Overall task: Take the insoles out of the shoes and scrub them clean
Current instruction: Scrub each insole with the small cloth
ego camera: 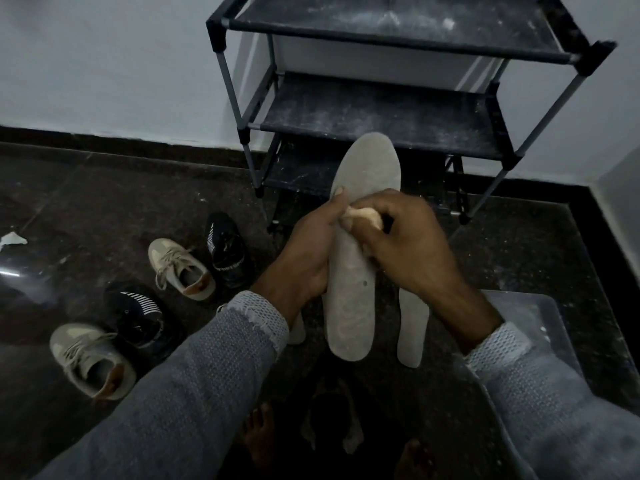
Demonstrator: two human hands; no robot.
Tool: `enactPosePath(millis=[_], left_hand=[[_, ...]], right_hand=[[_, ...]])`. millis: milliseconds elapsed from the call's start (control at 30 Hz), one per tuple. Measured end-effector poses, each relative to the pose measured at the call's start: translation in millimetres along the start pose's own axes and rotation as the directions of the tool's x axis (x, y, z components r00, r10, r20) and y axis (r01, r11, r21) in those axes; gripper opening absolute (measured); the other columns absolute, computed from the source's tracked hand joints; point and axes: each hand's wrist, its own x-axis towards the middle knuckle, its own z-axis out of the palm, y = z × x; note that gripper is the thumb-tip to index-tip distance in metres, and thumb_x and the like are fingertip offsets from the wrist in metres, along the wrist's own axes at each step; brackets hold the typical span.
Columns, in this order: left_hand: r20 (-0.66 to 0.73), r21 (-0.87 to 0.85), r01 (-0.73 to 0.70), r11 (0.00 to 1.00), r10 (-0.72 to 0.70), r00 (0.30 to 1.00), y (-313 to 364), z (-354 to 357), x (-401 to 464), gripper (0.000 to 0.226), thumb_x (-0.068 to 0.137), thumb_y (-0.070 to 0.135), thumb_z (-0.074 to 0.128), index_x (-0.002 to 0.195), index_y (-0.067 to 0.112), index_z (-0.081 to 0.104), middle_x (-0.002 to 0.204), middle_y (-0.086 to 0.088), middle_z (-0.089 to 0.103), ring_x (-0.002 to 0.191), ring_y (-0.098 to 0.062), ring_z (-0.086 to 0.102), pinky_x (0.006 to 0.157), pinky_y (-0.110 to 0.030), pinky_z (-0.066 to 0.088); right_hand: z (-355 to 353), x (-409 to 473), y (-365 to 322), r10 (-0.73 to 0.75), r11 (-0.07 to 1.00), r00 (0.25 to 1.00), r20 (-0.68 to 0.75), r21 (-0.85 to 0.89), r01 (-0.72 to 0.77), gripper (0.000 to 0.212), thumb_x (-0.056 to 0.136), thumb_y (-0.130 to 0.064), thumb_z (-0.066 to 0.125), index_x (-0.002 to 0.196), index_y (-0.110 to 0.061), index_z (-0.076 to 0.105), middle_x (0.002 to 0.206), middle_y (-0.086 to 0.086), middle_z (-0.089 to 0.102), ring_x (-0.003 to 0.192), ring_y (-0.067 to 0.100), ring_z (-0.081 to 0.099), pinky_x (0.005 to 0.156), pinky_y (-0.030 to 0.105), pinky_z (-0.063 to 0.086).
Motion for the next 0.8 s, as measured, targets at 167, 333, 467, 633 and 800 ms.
enactPosePath(millis=[167,333,467,633,800], left_hand=[[0.015,0.01,0.011,1.0,-0.011,1.0,-3,2,-2,0.047,0.101,0.037,0.04,0.128,0.002,0.055,0.119,-0.019,0.064,0.099,-0.028,0.064,0.086,-0.037,0.055],[0.03,0.07,0.017,0.997,-0.019,0.999,-7,4,-1,0.046,0.1,0.038,0.041,0.129,0.006,0.055,0.123,-0.019,0.063,0.103,-0.029,0.064,0.086,-0.039,0.055],[0.011,0.071,0.003,0.997,-0.004,1.0,-6,1,2,0.047,0.101,0.037,0.041,0.128,0.002,0.056,0.126,-0.022,0.06,0.108,-0.03,0.061,0.094,-0.039,0.051],[0.072,0.139,0.006,0.99,-0.016,0.997,-11,6,-1,0.042,0.102,0.035,0.038,0.134,0.011,0.052,0.124,-0.016,0.062,0.102,-0.026,0.064,0.085,-0.038,0.055],[0.04,0.087,-0.032,0.996,0.029,0.999,-9,6,1,0.041,0.102,0.033,0.039,0.134,0.011,0.052,0.126,-0.018,0.06,0.109,-0.03,0.061,0.093,-0.04,0.052]], right_hand=[[-6,6,3,-0.012,0.995,0.994,-0.111,-0.096,0.002,0.012,0.087,-0.023,0.069,0.094,-0.014,0.074,0.085,-0.009,0.061,0.075,0.005,0.059,0.07,0.019,0.05],[-13,10,16,0.044,0.998,0.978,-0.202,-0.041,-0.054,0.012,0.087,-0.024,0.069,0.091,-0.014,0.073,0.085,-0.006,0.064,0.078,0.009,0.062,0.072,0.028,0.053],[-7,10,10,-0.021,1.0,1.0,0.013,-0.022,0.021,0.008,0.086,-0.022,0.071,0.09,-0.015,0.072,0.087,-0.007,0.065,0.078,0.003,0.061,0.069,0.016,0.048],[-21,15,23,0.061,0.996,0.966,-0.25,-0.054,-0.077,0.014,0.089,-0.028,0.066,0.09,-0.016,0.072,0.084,-0.005,0.067,0.078,0.01,0.063,0.072,0.034,0.054],[-14,12,19,0.06,0.998,0.996,-0.071,0.018,-0.059,0.01,0.086,-0.022,0.07,0.093,-0.016,0.073,0.091,-0.003,0.067,0.082,0.004,0.062,0.073,0.02,0.051]])
